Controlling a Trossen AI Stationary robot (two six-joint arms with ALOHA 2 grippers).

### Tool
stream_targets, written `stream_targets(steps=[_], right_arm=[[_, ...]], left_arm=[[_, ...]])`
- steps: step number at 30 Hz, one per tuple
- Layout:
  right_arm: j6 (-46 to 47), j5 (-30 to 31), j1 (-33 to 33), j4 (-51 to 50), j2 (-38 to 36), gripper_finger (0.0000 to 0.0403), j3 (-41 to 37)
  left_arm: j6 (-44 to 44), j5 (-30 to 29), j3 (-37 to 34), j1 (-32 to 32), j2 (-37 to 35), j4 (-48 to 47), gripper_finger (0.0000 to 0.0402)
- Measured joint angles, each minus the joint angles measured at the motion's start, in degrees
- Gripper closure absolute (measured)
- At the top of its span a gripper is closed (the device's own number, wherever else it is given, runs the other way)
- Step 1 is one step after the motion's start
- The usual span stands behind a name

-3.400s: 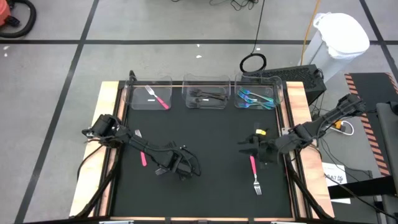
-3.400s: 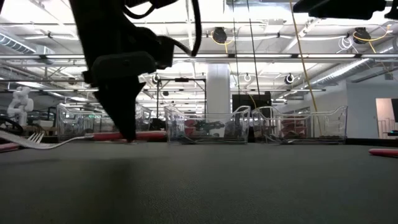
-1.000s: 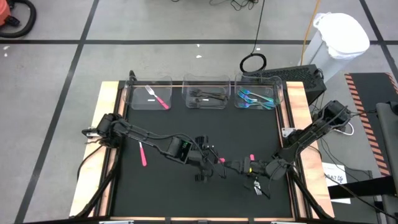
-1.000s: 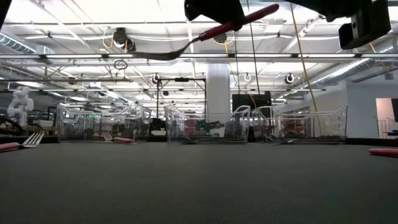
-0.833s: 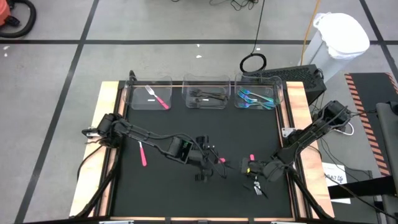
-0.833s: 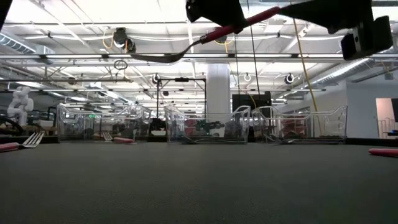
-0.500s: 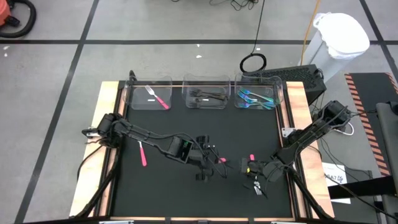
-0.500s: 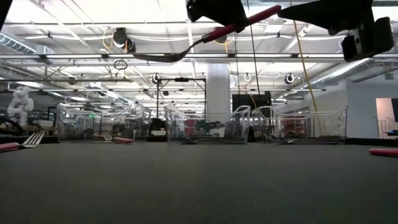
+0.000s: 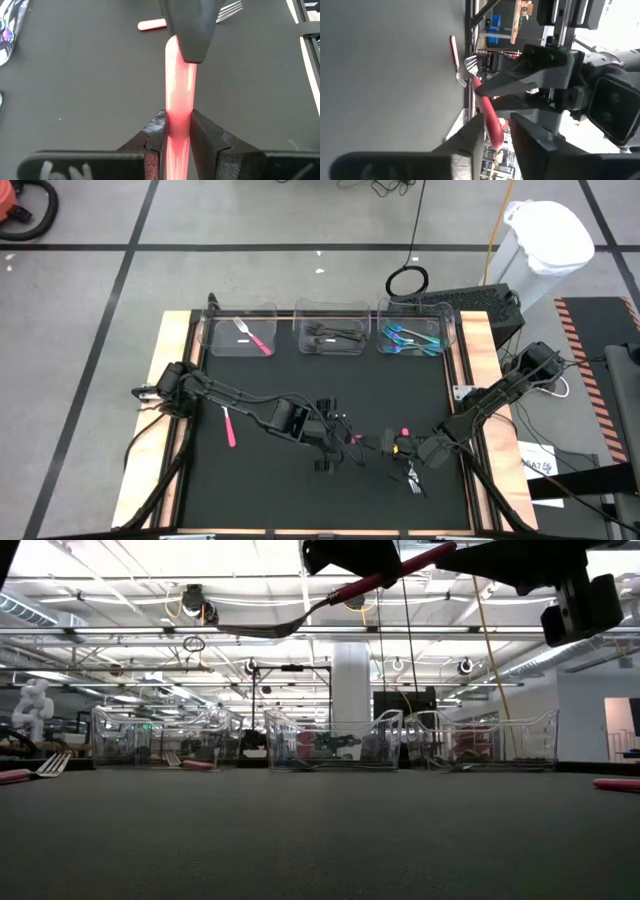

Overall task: Sort silverware by color (type)
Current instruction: Put the pink fork into the left transparent bin

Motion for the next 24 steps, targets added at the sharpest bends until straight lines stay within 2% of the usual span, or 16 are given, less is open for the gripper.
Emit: stream_targets(steps=[9, 19, 24], right_arm=[[0.05, -2.24, -0.02, -0.94, -0.02, 0.0398, 0.0], [0.39, -1.46, -0.04, -0.91, -0.02, 0.0402, 0.0], [1.09, -1.11, -0.11, -0.04, -0.02, 0.0402, 0.0]], left_arm=[[0.0, -0.15, 0.0, 0.09, 0.0, 0.0, 0.0336], [0.23, -0.55, 0.0, 0.09, 0.0, 0.64, 0.0336], [3.52, -5.13, 0.07, -0.22, -0.02, 3.79, 0.0336]])
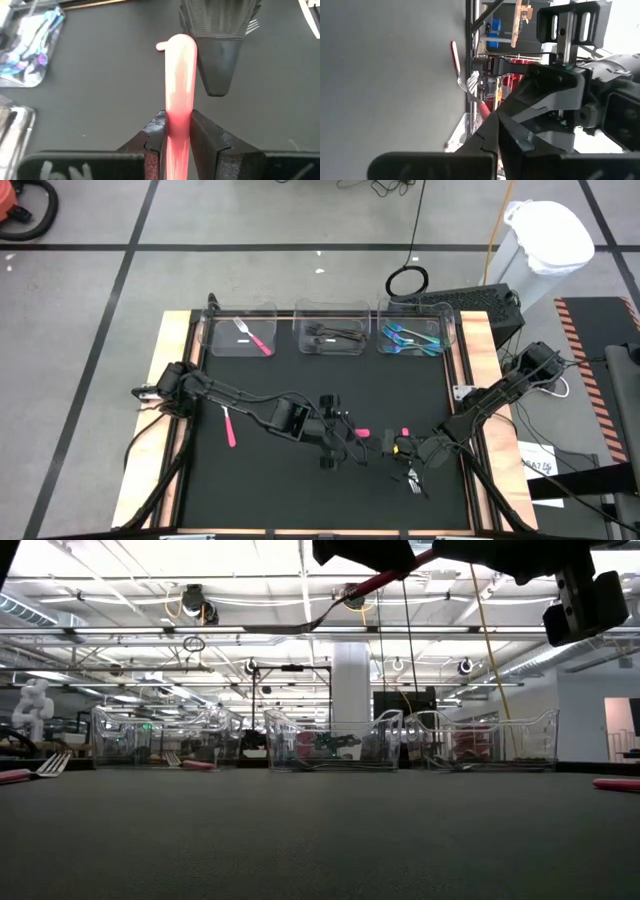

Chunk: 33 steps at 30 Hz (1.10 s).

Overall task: Sort silverware by color (type)
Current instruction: Put the pink fork into the left transparent bin

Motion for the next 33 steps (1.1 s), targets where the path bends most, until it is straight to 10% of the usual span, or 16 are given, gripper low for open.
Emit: stream_targets(steps=[22, 33], right_arm=[[-0.11, 1.81, 0.07, 0.07, 0.0, 0.0397, -0.02], [-1.96, 4.74, 1.62, 0.39, -0.02, 0.0262, -0.02]], left_arm=[[0.98, -0.55, 0.0, -0.28, -0.09, -3.9, 0.0336], [0.89, 1.89, 0.0, -0.28, -0.09, -4.29, 0.0336]])
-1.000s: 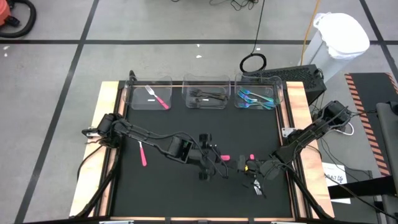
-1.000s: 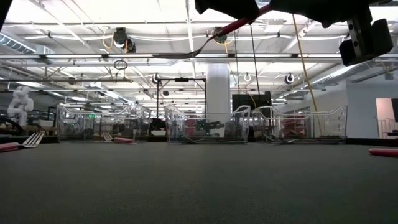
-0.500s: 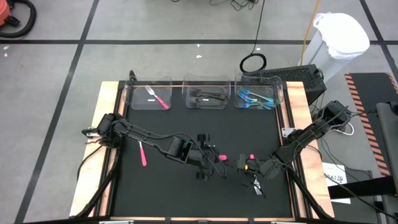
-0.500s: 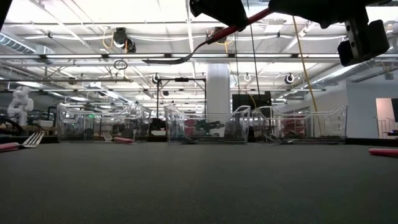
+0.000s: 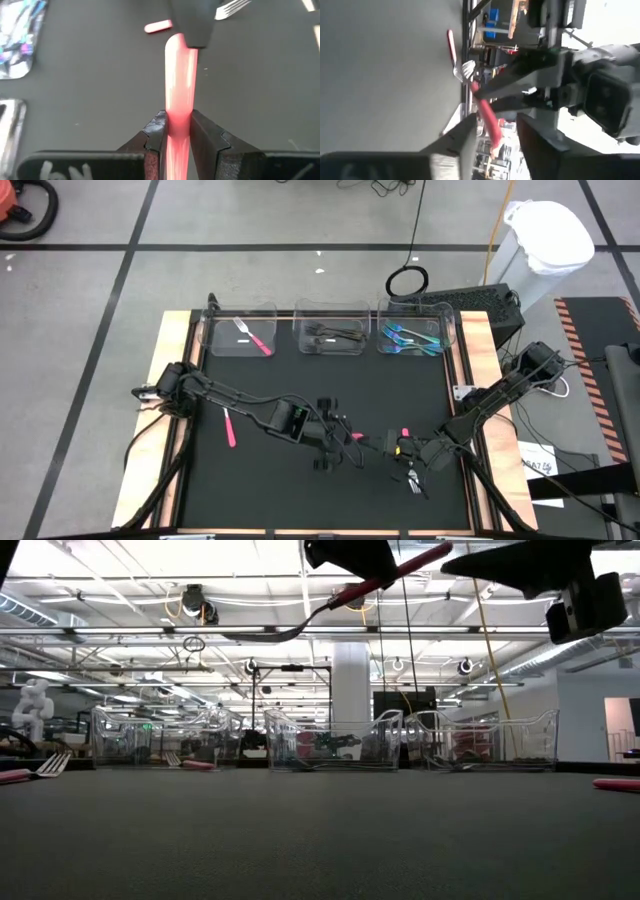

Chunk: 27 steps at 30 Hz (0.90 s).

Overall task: Sort silverware by color (type)
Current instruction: Put the pink fork into the left transparent bin

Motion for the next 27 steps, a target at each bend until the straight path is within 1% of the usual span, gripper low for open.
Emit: stream_targets(steps=[3, 5, 7, 12, 18, 27], right_arm=[[-0.55, -0.15, 0.0, 0.06, 0.01, 0.0235, 0.0], [-0.64, -0.41, 0.02, -0.02, 0.02, 0.023, 0.0], [-0.67, -0.43, 0.02, -0.02, 0.02, 0.0233, 0.0], [-0.69, -0.47, 0.02, -0.31, 0.02, 0.0269, 0.0], [0.2, -2.15, -0.04, -1.96, 0.04, 0.032, -0.04], [0.86, -2.2, -0.07, -2.68, 0.04, 0.0373, -0.04]], left_arm=[[-0.02, 2.74, 0.0, 0.0, 0.0, 0.63, 0.0336], [-0.01, 3.17, 0.0, 0.0, 0.39, 1.17, 0.0336], [0.02, 3.39, -0.01, -0.02, 0.69, 1.26, 0.0336], [0.07, 5.18, -0.04, 0.54, 1.37, 1.87, 0.0336], [0.07, 5.32, -0.04, 0.87, 1.42, 1.92, 0.0336], [0.07, 5.19, -0.04, 0.92, 1.42, 1.72, 0.0336]])
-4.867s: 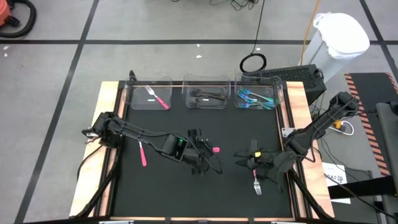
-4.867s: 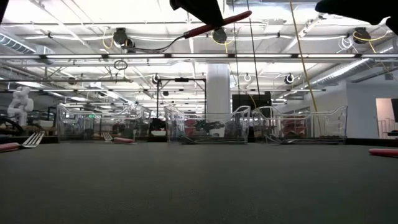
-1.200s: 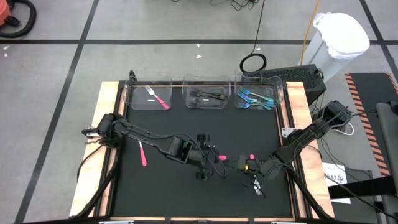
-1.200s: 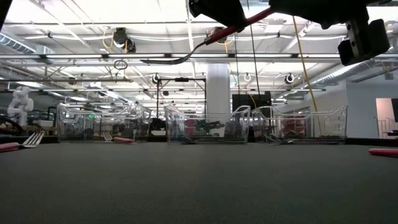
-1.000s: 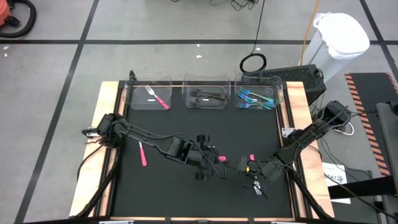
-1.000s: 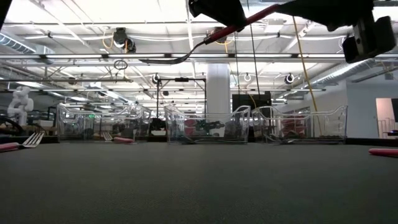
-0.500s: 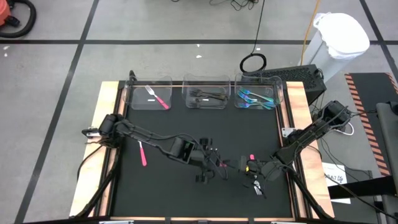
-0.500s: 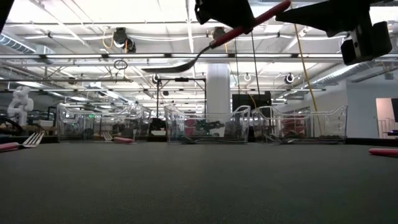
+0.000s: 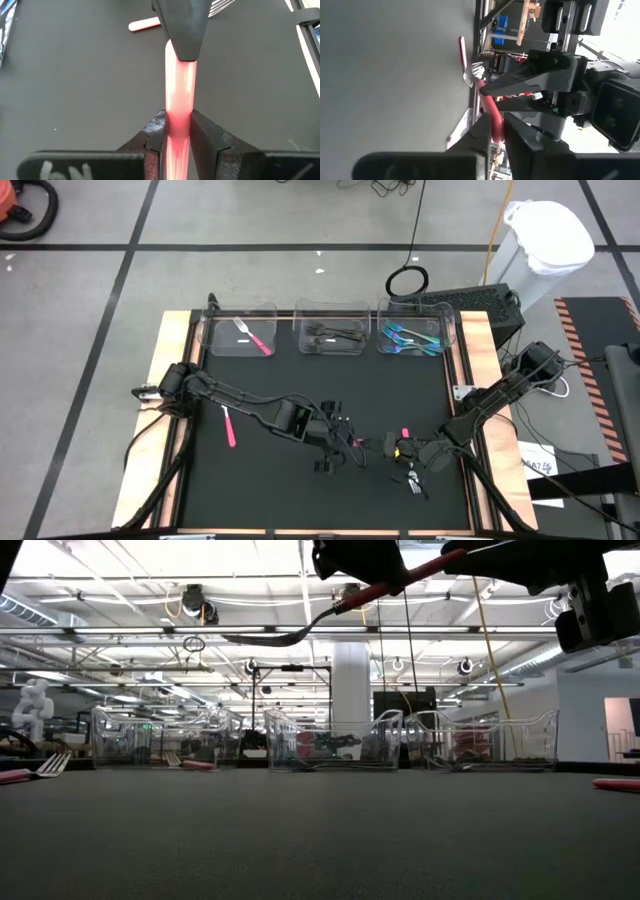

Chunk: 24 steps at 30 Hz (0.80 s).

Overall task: Sort silverware by color (type)
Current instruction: Put the pink fork into the left transparent bin

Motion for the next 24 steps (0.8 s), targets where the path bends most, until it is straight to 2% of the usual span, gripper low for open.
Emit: stream_targets(steps=[7, 12, 15, 18, 24], right_arm=[[0.0, 0.09, 0.0, 0.06, 0.0, 0.0378, -0.01], [-0.02, 0.79, 0.0, 0.26, 0.0, 0.0378, -0.01], [0.0, 1.24, -0.02, 1.41, -0.02, 0.0378, 0.05], [-0.28, 3.46, -0.07, 1.57, -0.07, 0.0378, 0.06], [-0.39, 4.07, -0.04, 1.33, -0.7, 0.0378, 0.06]], left_arm=[[0.07, -0.51, 0.0, -0.02, 0.0, 0.11, 0.0336], [0.59, -4.73, -0.02, -0.74, 0.0, 0.86, 0.0325], [0.53, -7.77, -0.02, -1.43, 0.0, 2.63, 0.0289], [0.58, -12.91, -0.02, -2.02, 0.0, 2.43, 0.0239], [4.93, -24.64, -0.02, -4.35, 0.07, 2.45, 0.0148]])
